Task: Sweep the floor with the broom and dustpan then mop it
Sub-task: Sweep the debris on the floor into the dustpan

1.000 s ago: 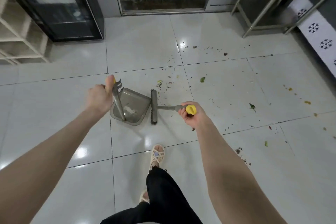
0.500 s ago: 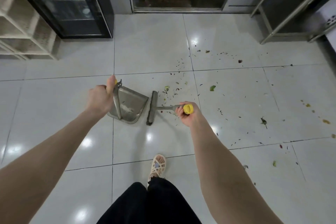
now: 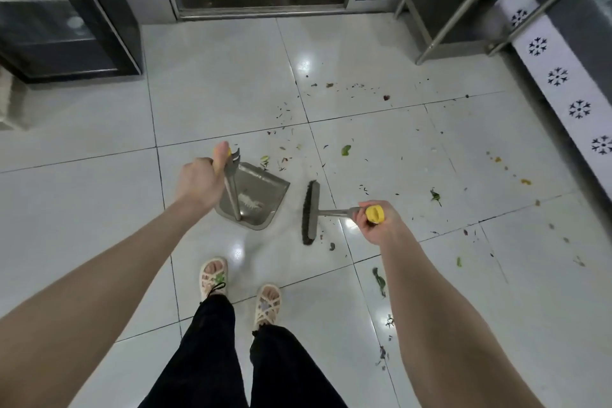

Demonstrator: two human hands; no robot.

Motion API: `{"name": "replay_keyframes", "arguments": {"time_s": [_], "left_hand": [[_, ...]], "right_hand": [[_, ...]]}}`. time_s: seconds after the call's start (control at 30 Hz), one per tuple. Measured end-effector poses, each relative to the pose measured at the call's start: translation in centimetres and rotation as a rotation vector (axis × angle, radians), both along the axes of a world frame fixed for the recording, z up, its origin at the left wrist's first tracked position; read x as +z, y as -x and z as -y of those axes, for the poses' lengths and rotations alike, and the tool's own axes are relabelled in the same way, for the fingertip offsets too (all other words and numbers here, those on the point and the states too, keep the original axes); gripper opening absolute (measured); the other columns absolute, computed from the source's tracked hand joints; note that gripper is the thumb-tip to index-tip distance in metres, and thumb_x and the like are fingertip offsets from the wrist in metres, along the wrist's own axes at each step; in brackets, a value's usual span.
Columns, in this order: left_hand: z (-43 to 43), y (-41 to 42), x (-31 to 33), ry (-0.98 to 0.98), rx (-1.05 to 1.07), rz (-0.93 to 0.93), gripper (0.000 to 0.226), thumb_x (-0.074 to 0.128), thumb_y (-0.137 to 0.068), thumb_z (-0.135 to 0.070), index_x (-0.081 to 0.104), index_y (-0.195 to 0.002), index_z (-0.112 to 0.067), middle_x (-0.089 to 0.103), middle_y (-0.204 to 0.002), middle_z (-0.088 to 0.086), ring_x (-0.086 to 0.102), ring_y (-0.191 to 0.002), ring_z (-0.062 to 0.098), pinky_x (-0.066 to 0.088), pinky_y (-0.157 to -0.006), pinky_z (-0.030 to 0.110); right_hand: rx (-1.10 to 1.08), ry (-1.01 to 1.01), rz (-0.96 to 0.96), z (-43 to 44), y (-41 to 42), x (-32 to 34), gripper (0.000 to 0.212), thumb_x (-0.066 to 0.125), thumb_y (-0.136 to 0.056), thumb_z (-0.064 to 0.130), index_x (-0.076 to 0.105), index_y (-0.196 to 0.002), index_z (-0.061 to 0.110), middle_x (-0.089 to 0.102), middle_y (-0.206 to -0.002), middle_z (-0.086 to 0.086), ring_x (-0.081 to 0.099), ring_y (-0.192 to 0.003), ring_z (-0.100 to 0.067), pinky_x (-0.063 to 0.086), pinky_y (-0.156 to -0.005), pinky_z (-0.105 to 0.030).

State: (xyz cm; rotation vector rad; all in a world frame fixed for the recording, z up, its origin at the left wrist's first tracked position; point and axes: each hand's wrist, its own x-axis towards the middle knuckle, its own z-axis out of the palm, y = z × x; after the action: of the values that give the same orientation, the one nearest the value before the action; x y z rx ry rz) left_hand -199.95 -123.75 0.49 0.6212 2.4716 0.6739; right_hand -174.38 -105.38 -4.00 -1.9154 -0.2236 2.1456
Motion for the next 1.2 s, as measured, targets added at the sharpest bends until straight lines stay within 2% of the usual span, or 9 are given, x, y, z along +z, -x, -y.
{"name": "replay_keyframes", "arguments": {"time_s": [0.2,0.33,0.57,0.7,0.8,0.87,0.97,1.1,1.2], "left_hand": [[-1.4,1.9,-0.4,-0.001,-0.100,0.012,0.064,0.021,-0.100,-0.050,0.060,-0.082,-0.002,0.055,-0.083,0.019,0.045,-0.080,0.031,0.033,-0.074,0.033],[-1.6,4.0,0.9,-0.057,-0.105,0.038,0.067,0.019,-0.098,-0.056,0.052,-0.063,-0.010,0.057,-0.084,0.019,0.047,-0.082,0.032,0.033,-0.074,0.033],[-1.3,10.2,2.6,-0.073,-0.122,0.017,0.077,0.017,-0.094,-0.063,0.058,-0.070,-0.002,0.060,-0.083,0.021,0.053,-0.083,0.036,0.038,-0.072,0.036],[-0.4,14.9,3.3,-0.074,-0.076,-0.027,0.086,0.017,-0.094,-0.063,0.060,-0.079,0.010,0.055,-0.072,0.020,0.055,-0.080,0.038,0.043,-0.071,0.039],[0.5,18.5,3.5,-0.067,-0.052,-0.067,0.087,0.017,-0.094,-0.062,0.060,-0.079,0.011,0.058,-0.074,0.024,0.055,-0.078,0.039,0.044,-0.072,0.040],[1.0,20.7,3.2,-0.047,-0.034,-0.087,0.085,0.017,-0.093,-0.064,0.060,-0.075,0.007,0.060,-0.078,0.026,0.056,-0.080,0.040,0.045,-0.074,0.040],[1.5,23.3,2.9,-0.042,-0.003,-0.072,0.084,0.016,-0.089,-0.071,0.057,-0.068,-0.001,0.061,-0.080,0.027,0.059,-0.079,0.042,0.051,-0.078,0.048],[2.0,26.2,2.8,-0.031,0.037,-0.074,0.087,0.018,-0.092,-0.067,0.058,-0.075,0.009,0.060,-0.078,0.026,0.058,-0.077,0.041,0.050,-0.073,0.045],[2.2,27.8,2.8,-0.007,0.050,-0.097,0.085,0.019,-0.095,-0.062,0.059,-0.079,0.012,0.060,-0.080,0.027,0.056,-0.080,0.040,0.045,-0.073,0.043]], "right_hand": [[-0.079,-0.035,0.005,0.5,0.2,0.0,0.022,0.051,-0.087,-0.001,0.044,-0.108,0.003,0.048,-0.069,-0.012,0.051,-0.032,-0.015,0.043,-0.031,-0.016],[-0.086,-0.089,0.001,0.5,2.8,1.0,0.021,0.053,-0.085,-0.001,0.044,-0.102,0.006,0.043,-0.071,-0.010,0.050,-0.032,-0.015,0.043,-0.032,-0.016],[-0.037,-0.050,-0.174,1.0,10.0,2.8,0.011,0.050,-0.090,0.004,0.043,-0.096,0.010,0.043,-0.071,-0.010,0.051,-0.033,-0.011,0.043,-0.032,-0.015],[0.031,-0.041,-0.233,1.5,15.7,2.3,0.022,0.056,-0.090,0.009,0.042,-0.106,0.011,0.043,-0.070,-0.009,0.052,-0.035,-0.010,0.045,-0.034,-0.015],[0.085,-0.044,-0.273,2.1,20.2,1.9,0.028,0.063,-0.088,0.011,0.046,-0.110,0.007,0.041,-0.070,-0.006,0.050,-0.036,-0.010,0.047,-0.036,-0.016],[0.054,-0.010,-0.320,2.6,23.1,1.5,0.026,0.064,-0.087,0.008,0.045,-0.105,0.008,0.039,-0.071,-0.005,0.049,-0.037,-0.011,0.047,-0.037,-0.016],[0.063,0.014,-0.368,3.3,26.9,0.9,0.015,0.061,-0.087,0.003,0.048,-0.085,0.009,0.042,-0.071,-0.006,0.050,-0.039,-0.012,0.047,-0.041,-0.014],[0.120,0.043,-0.380,4.4,31.0,0.1,0.016,0.056,-0.090,0.000,0.049,-0.077,0.006,0.051,-0.064,-0.010,0.050,-0.039,-0.012,0.044,-0.040,-0.012],[0.099,0.074,-0.396,4.6,33.0,-0.7,0.015,0.052,-0.091,0.000,0.048,-0.078,0.005,0.049,-0.071,-0.010,0.051,-0.038,-0.011,0.042,-0.039,-0.011]]}}
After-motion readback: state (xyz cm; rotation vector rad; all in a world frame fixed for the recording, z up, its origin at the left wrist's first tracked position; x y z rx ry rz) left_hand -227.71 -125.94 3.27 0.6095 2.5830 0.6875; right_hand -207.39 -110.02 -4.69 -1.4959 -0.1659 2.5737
